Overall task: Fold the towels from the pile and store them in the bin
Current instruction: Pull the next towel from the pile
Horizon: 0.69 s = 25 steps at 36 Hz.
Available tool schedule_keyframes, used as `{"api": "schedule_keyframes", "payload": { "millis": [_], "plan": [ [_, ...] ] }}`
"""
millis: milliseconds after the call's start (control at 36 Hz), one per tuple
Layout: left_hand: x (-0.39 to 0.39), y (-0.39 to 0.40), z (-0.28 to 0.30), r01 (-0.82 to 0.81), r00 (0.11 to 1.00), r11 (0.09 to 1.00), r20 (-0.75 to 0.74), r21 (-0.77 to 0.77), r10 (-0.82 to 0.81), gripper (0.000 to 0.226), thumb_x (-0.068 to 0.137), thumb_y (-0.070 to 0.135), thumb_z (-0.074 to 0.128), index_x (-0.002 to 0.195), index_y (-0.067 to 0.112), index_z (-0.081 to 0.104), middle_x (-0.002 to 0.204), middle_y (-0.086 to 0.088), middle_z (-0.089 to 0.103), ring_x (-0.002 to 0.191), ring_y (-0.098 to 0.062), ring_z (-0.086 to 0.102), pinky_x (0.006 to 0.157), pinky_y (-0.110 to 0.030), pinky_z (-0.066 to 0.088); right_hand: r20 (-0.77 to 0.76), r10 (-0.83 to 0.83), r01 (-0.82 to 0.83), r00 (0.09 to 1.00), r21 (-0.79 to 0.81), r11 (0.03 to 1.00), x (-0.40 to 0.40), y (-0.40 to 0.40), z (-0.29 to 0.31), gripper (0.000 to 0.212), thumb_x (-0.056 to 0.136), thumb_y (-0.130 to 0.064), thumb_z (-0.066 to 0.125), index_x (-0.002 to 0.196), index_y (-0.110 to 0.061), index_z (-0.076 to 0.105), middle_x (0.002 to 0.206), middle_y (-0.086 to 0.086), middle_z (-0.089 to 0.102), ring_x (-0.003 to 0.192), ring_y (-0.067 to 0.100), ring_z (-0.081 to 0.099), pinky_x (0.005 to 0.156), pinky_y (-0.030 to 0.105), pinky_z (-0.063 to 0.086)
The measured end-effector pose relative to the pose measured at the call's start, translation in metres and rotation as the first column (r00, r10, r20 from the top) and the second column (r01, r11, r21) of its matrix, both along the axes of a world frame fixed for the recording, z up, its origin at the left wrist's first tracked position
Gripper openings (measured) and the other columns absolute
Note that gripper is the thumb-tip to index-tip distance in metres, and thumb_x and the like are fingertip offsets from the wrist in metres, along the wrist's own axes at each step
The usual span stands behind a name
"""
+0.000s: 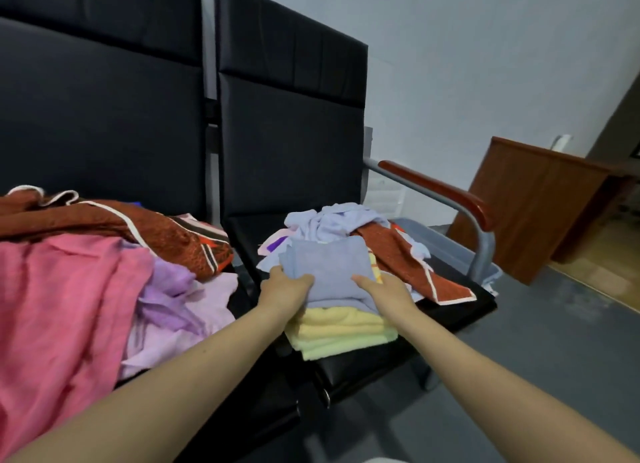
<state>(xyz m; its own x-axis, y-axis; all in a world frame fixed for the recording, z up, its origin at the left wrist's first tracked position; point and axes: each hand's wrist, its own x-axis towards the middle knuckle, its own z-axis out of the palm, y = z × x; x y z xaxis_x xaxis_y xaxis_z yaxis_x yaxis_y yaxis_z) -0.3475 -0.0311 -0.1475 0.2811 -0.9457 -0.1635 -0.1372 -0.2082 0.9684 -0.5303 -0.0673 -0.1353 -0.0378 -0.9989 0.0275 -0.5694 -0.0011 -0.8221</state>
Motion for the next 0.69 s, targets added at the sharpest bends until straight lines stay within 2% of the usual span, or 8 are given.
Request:
{"api": "schedule_keyframes", "payload": {
  "millis": [111, 167, 250, 306, 389, 500, 611, 694],
  "plan": [
    [0.013, -0.005, -0.004, -0.023, 0.999, 1.000, -0.027, 0.008, 0.023, 0.066, 0.088, 0.033, 0.065, 0.141, 0.009, 0.035, 0.137, -0.016, 0.045, 0.119, -0.032, 0.051, 0.099, -0.037, 0.045, 0.015, 0.022, -0.022, 1.000, -0.015, 1.000, 0.011, -0.011, 0.004, 0.035, 0.092, -0.029, 0.067, 0.064, -0.015, 0.050, 0.066, -0.004, 0.050, 0.068, 0.014, 0.049, 0.059, 0.025, 0.034],
    [0.016, -0.007, -0.002, -0.058, 0.998, 0.998, 0.021, 0.021, 0.058, 0.071, 0.087, 0.033, 0.066, 0.145, 0.011, 0.030, 0.139, -0.017, 0.040, 0.124, -0.033, 0.045, 0.103, -0.038, 0.041, -0.064, 0.056, -0.058, 0.996, -0.029, 0.998, 0.011, -0.021, 0.005, 0.038, 0.090, -0.034, 0.068, 0.064, -0.015, 0.047, 0.067, -0.003, 0.048, 0.071, 0.018, 0.050, 0.061, 0.029, 0.034],
    [0.015, 0.001, 0.008, -0.117, 0.943, 0.990, 0.303, -0.082, 0.136, 0.083, 0.086, 0.033, 0.065, 0.151, 0.018, 0.016, 0.146, -0.015, 0.026, 0.135, -0.033, 0.027, 0.107, -0.037, 0.031, -0.240, -0.087, 0.008, 0.967, -0.313, 0.950, 0.002, -0.032, 0.008, 0.027, 0.084, -0.044, 0.070, 0.077, -0.022, 0.056, 0.078, -0.004, 0.055, 0.083, 0.022, 0.051, 0.069, 0.034, 0.040],
    [0.015, 0.002, 0.012, -0.034, 0.872, 0.957, 0.459, -0.288, 0.169, 0.080, 0.086, 0.033, 0.063, 0.152, 0.024, 0.018, 0.149, -0.007, 0.024, 0.137, -0.027, 0.022, 0.106, -0.037, 0.030, -0.191, -0.295, 0.176, 0.936, -0.473, 0.864, -0.005, -0.040, 0.018, 0.044, 0.084, -0.049, 0.067, 0.109, -0.014, 0.063, 0.108, 0.007, 0.061, 0.107, 0.028, 0.051, 0.087, 0.041, 0.045],
    [0.010, -0.004, 0.016, 0.152, 0.785, 0.930, 0.612, -0.333, 0.091, 0.058, 0.092, 0.038, 0.055, 0.146, 0.029, 0.036, 0.152, 0.001, 0.029, 0.140, -0.019, 0.021, 0.110, -0.035, 0.027, -0.136, -0.445, 0.403, 0.885, -0.253, 0.879, -0.017, -0.065, 0.027, 0.075, 0.088, -0.059, 0.058, 0.138, -0.006, 0.046, 0.137, 0.020, 0.047, 0.130, 0.037, 0.039, 0.103, 0.049, 0.037],
    [-0.004, -0.014, 0.006, 0.201, 0.797, 0.969, 0.600, -0.146, -0.075, 0.042, 0.099, 0.044, 0.039, 0.139, 0.034, 0.045, 0.153, 0.006, 0.028, 0.143, -0.015, 0.014, 0.112, -0.038, 0.021, -0.069, -0.335, 0.340, 0.940, 0.074, 0.937, -0.025, -0.093, 0.024, 0.066, 0.093, -0.053, 0.054, 0.139, -0.006, 0.048, 0.133, 0.020, 0.055, 0.119, 0.037, 0.054, 0.103, 0.043, 0.043],
    [-0.006, -0.020, -0.005, 0.146, 0.823, 0.968, 0.568, -0.203, -0.005, 0.038, 0.100, 0.042, 0.039, 0.135, 0.032, 0.050, 0.147, 0.007, 0.033, 0.141, -0.013, 0.016, 0.110, -0.038, 0.026, 0.038, -0.277, 0.279, 0.960, -0.034, 0.960, -0.032, -0.109, 0.038, 0.038, 0.099, -0.031, 0.052, 0.129, -0.008, 0.059, 0.114, 0.014, 0.062, 0.104, 0.031, 0.059, 0.095, 0.041, 0.048],
    [-0.005, -0.024, -0.008, 0.142, 0.819, 0.971, 0.574, -0.192, -0.007, 0.038, 0.100, 0.041, 0.038, 0.134, 0.031, 0.051, 0.145, 0.007, 0.034, 0.140, -0.013, 0.016, 0.110, -0.038, 0.027, 0.305, -0.227, 0.261, 0.925, -0.076, 0.962, -0.031, -0.116, 0.060, 0.017, 0.099, -0.029, 0.052, 0.108, -0.017, 0.060, 0.096, 0.005, 0.060, 0.081, 0.022, 0.055, 0.071, 0.030, 0.045]
  ]
}}
